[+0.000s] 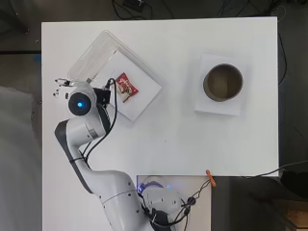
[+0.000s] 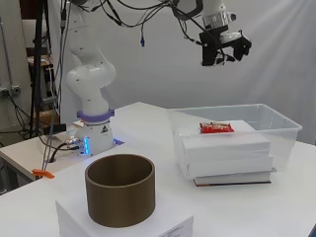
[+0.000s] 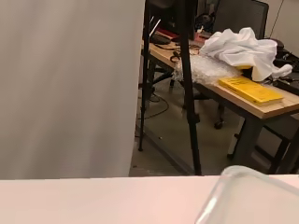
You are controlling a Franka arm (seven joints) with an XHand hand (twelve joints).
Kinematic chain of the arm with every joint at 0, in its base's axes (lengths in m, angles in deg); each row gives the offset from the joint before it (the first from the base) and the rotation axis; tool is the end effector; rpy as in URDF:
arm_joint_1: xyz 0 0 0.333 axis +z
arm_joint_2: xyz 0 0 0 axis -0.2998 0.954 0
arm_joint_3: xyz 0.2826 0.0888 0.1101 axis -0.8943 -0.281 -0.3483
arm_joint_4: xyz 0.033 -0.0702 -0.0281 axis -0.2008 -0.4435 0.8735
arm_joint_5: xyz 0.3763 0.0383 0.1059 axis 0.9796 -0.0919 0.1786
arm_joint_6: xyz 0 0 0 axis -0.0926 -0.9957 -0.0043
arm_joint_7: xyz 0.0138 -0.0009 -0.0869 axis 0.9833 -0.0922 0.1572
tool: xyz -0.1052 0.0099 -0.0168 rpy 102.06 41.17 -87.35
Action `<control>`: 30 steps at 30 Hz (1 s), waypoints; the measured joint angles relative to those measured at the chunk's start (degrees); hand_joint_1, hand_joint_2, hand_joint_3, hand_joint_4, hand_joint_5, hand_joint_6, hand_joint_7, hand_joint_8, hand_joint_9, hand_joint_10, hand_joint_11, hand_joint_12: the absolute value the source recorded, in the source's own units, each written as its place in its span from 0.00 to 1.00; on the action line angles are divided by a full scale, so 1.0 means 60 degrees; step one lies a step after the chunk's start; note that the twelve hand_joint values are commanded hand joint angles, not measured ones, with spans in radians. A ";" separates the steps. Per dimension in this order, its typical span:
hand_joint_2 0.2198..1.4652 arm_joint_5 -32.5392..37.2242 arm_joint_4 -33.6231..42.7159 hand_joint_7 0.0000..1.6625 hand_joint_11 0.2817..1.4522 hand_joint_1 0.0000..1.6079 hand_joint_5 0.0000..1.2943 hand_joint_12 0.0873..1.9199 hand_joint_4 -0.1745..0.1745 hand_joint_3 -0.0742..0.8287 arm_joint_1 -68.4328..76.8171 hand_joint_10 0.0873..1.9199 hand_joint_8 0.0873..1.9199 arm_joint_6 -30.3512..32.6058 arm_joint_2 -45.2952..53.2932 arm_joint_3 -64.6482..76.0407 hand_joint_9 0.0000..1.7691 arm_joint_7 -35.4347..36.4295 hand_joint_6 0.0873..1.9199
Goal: Teleoperate dual arm-hand system to remove items from a box
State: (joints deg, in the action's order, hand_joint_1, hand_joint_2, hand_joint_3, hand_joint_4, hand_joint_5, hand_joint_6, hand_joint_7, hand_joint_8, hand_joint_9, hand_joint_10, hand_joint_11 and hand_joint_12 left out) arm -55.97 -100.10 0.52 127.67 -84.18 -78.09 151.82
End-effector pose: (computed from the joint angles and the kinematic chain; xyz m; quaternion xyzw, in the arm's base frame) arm 0.4448 0.2406 0.5290 0.4376 0.8869 0.1335 0.0634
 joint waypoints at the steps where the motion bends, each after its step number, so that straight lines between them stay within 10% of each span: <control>1: 0.76 0.0203 -0.0160 0.53 0.29 0.56 0.45 0.59 0.18 0.08 0.0019 0.48 0.46 -0.0023 -0.0105 0.0002 0.59 -0.0007 0.42; 2: 0.70 0.0313 -0.0321 0.53 0.29 0.37 0.35 0.40 0.27 0.07 0.0009 0.33 0.28 0.0038 -0.0245 -0.0001 0.58 -0.0063 0.22; 4: 0.64 0.0042 -0.0527 0.57 0.32 0.23 0.28 0.56 0.30 0.08 -0.0063 0.53 0.42 0.0063 -0.0499 -0.0048 0.61 -0.0931 0.02; 8: 0.52 -0.0903 0.0517 0.28 0.20 0.07 0.21 0.05 0.45 0.07 -0.0205 0.04 0.02 -0.1874 0.0168 -0.0011 0.33 -0.5085 0.00; 14: 0.49 -0.2039 0.1809 0.23 0.24 0.05 0.15 0.00 0.42 0.08 -0.0392 0.00 0.00 -0.5701 0.1603 0.0345 0.31 -1.0930 0.00; 30: 0.57 -0.2482 -0.1210 0.32 0.31 0.08 0.23 0.00 0.41 0.08 -0.0865 0.00 0.00 -0.4277 0.0957 0.1552 0.39 -0.9895 0.00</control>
State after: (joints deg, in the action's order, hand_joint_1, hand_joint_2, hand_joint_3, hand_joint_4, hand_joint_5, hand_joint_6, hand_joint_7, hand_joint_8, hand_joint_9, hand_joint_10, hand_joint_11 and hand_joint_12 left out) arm -70.86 -107.36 -4.67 102.01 -78.44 -68.78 92.45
